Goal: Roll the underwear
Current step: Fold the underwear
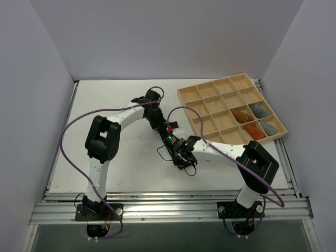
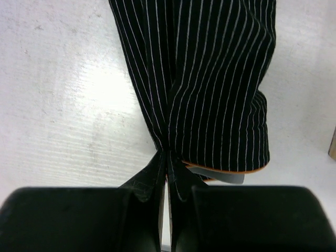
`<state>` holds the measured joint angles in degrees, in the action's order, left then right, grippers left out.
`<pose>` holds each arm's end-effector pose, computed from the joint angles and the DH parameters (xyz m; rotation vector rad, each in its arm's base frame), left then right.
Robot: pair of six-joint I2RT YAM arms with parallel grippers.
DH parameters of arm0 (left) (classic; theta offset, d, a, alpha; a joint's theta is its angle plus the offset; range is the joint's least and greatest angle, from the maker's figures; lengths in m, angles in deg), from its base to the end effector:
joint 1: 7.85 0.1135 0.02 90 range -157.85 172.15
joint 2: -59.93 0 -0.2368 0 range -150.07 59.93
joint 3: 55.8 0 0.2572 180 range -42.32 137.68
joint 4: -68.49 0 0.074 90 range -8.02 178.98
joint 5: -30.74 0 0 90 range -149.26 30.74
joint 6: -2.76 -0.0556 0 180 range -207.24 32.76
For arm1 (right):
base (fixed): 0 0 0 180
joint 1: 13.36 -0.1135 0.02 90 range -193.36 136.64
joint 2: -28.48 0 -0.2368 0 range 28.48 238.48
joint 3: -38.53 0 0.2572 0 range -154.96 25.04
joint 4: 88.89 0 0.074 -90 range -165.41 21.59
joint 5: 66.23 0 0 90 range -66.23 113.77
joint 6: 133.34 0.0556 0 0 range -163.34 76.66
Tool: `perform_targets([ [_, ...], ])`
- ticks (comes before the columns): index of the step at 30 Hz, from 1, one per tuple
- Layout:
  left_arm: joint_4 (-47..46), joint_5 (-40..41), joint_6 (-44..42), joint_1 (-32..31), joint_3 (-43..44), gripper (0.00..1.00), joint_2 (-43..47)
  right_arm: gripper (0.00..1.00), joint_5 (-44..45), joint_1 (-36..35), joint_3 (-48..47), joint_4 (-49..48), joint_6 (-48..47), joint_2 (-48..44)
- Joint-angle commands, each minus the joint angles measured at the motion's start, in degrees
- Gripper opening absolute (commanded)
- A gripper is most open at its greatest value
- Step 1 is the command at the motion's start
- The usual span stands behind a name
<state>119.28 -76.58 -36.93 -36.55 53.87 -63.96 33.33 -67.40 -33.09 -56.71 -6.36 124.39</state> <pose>0.3912 -0.2330 0.1317 -0.4477 2.8684 -0.7500 0.2130 0.2779 0.1359 -0.3192 2.5678 0.4043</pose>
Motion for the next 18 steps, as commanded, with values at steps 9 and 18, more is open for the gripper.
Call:
perform_targets([
  [9, 1.4, 0.5, -4.2, 0.4, 3.4, 0.02, -0.2, 0.0, -1.8, -0.8, 4.7, 3.2, 1.6, -6.4],
  [18, 1.8, 2.2, -4.4, 0.4, -1.2, 0.06, 3.8, 0.0, -0.7, -2.0, 6.0, 2.8, 4.0, -6.4],
])
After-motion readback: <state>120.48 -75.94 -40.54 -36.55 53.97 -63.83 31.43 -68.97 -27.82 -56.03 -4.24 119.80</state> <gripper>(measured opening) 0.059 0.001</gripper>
